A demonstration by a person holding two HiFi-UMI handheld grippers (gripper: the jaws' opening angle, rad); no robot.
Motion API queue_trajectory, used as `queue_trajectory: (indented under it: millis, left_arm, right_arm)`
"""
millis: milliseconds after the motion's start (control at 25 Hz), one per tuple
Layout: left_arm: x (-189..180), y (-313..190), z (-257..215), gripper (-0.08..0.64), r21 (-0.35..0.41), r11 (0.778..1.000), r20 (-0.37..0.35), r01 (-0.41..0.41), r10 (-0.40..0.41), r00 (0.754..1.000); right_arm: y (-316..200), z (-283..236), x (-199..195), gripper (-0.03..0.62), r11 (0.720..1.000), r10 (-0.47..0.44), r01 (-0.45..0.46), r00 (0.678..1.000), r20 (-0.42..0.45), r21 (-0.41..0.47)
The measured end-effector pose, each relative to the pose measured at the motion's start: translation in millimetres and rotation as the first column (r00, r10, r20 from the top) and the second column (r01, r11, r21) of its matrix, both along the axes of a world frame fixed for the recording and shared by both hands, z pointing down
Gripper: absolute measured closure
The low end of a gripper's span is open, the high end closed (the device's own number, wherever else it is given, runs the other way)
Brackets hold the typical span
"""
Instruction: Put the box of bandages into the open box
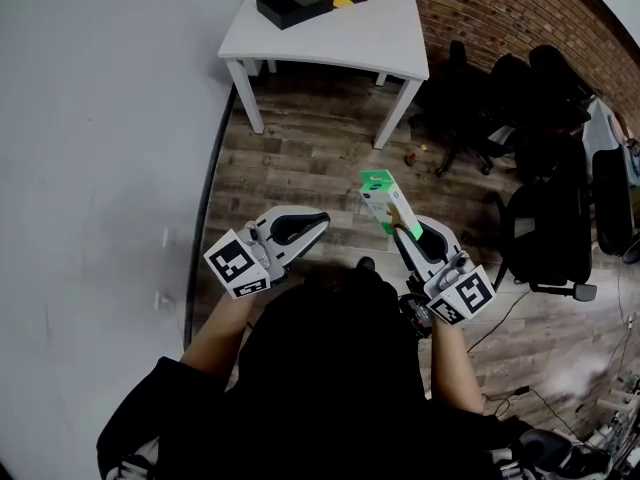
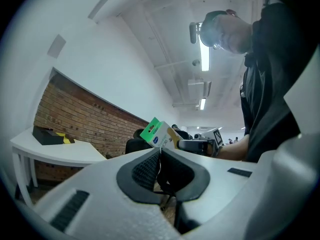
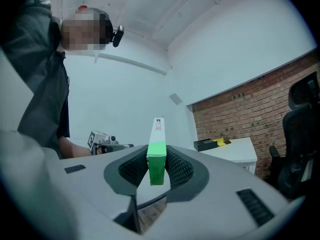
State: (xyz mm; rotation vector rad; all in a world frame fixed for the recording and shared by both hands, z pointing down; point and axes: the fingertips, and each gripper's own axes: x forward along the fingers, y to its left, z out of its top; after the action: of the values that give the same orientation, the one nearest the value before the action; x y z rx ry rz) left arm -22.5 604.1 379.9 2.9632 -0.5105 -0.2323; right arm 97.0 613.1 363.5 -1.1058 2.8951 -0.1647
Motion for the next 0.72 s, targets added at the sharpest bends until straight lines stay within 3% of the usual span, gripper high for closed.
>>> queue_trajectory:
  millis: [320, 720]
  left_arm:
    - [-14, -23, 13, 0.538, -0.035, 0.998, 0.031, 0.057, -0.056, 0.998]
    - [-7, -90, 14, 0.538, -0.061, 0.992, 0.059, 0.109, -0.106, 0.993]
  right_arm:
    - [-29, 8, -14, 0.502, 0.999, -0.051, 0.052, 0.998, 0.025, -0.015]
    - [-101, 11, -2, 0.502, 0.996, -0.083, 0.085, 0.995, 0.056, -0.037]
